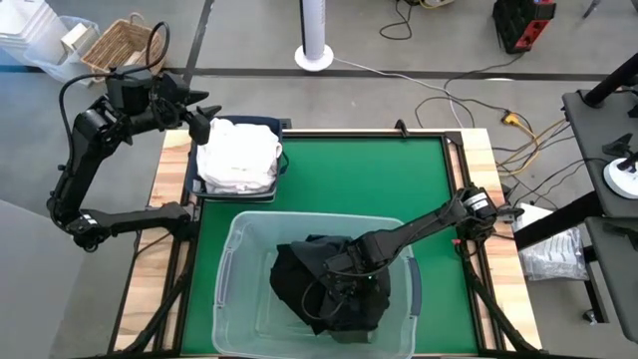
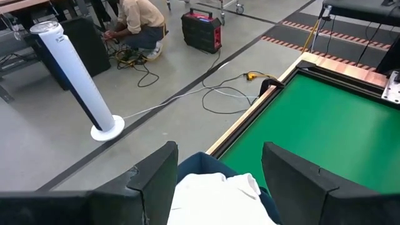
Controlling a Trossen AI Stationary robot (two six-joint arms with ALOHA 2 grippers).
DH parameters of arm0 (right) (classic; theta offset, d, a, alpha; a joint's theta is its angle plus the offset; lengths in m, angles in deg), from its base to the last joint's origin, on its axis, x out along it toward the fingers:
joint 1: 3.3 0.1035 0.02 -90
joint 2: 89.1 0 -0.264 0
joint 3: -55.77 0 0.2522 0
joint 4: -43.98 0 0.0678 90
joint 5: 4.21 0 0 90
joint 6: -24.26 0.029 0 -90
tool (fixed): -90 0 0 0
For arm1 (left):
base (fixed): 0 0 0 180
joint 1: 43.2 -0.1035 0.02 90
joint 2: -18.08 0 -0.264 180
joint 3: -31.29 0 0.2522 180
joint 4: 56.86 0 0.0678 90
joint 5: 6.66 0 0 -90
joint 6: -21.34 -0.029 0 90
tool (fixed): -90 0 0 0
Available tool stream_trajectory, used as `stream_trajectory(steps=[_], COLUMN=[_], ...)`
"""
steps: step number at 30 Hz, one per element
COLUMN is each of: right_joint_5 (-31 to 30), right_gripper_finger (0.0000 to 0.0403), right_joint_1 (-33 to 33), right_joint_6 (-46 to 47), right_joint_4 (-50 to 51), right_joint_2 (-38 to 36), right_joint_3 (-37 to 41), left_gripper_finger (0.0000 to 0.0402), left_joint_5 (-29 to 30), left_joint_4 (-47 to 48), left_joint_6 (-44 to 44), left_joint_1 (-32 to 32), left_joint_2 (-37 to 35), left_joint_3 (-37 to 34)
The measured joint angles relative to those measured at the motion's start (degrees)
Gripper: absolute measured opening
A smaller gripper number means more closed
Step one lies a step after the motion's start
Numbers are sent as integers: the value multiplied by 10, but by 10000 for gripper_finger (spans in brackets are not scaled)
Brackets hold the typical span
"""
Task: Sort clothes
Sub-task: Put the black shorts into the transparent laundry bin, then return to Home Position
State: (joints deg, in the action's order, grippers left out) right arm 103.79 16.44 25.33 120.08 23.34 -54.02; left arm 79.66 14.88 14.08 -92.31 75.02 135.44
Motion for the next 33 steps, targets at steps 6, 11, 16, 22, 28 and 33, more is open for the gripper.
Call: stream_trajectory(steps=[6, 11, 16, 22, 28, 33], right_joint_5=[-11, -15, -21, -21, -19, -16], right_gripper_finger=[126, 170, 200, 219, 229, 223], right_joint_1=[0, 0, 0, 1, 5, 6], right_joint_6=[9, 23, 39, 66, 112, 150], right_joint_4=[-1, 12, 59, 114, 182, 229], right_joint_2=[1, -1, -2, -2, -3, -3], right_joint_3=[-1, -19, -73, -147, -231, -307], left_gripper_finger=[210, 210, 210, 210, 210, 210], left_joint_5=[0, 0, 0, 0, -2, -4], left_joint_4=[0, 0, 0, 0, 0, -1], left_joint_6=[-1, -3, -4, -10, -13, -13], left_joint_1=[0, 0, 0, 0, 0, 0], left_joint_2=[0, 0, 0, 0, 0, -1], left_joint_3=[0, 0, 0, 0, 0, 0])
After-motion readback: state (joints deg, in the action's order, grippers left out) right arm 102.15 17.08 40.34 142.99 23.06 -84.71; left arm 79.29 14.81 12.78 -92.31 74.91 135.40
